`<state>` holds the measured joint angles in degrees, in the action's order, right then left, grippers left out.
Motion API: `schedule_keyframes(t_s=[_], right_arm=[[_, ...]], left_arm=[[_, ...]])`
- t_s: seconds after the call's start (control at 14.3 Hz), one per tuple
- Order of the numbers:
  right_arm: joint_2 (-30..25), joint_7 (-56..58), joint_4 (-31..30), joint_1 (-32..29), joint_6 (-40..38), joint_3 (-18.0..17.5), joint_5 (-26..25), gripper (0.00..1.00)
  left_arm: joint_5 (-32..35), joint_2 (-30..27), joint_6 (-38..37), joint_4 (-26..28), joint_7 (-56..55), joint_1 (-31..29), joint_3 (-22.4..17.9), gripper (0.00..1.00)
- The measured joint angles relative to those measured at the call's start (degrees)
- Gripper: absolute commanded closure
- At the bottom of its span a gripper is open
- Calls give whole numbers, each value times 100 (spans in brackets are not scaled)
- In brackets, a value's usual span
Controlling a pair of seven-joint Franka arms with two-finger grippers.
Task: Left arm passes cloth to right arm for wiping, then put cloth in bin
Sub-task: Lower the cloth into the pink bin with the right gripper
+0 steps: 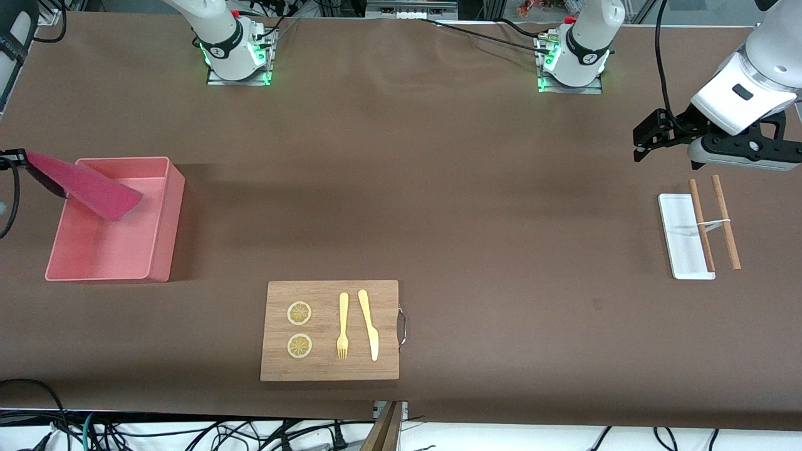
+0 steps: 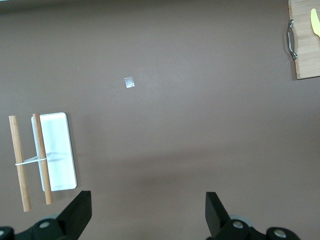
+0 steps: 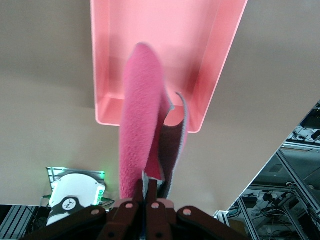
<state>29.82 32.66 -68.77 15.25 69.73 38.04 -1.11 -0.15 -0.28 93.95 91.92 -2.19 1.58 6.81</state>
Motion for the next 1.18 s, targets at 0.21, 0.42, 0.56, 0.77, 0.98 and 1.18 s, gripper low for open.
schedule_keyframes(t_s=[0.21,0.42,0.56,0.77,0.98,1.18], right_arm=[[79,21,-521,-52,590,2,6,100],[226,21,-1088,-46,1324,-6,217,100],[314,21,-1452,-44,1804,-9,425,100],[466,-2,-1867,-42,2370,-50,782,100],[571,-209,-2139,-32,2890,-269,862,100],[643,-352,-2357,-12,3363,-422,865,100]], left_arm=[[0,9,0,0,0,-2,-3,0],[0,9,0,0,0,-6,-6,0],[0,10,0,0,0,-7,-6,0],[0,14,-1,2,0,-7,-6,0],[0,16,-17,3,0,-7,-6,0],[0,16,-29,4,0,-7,-6,0]])
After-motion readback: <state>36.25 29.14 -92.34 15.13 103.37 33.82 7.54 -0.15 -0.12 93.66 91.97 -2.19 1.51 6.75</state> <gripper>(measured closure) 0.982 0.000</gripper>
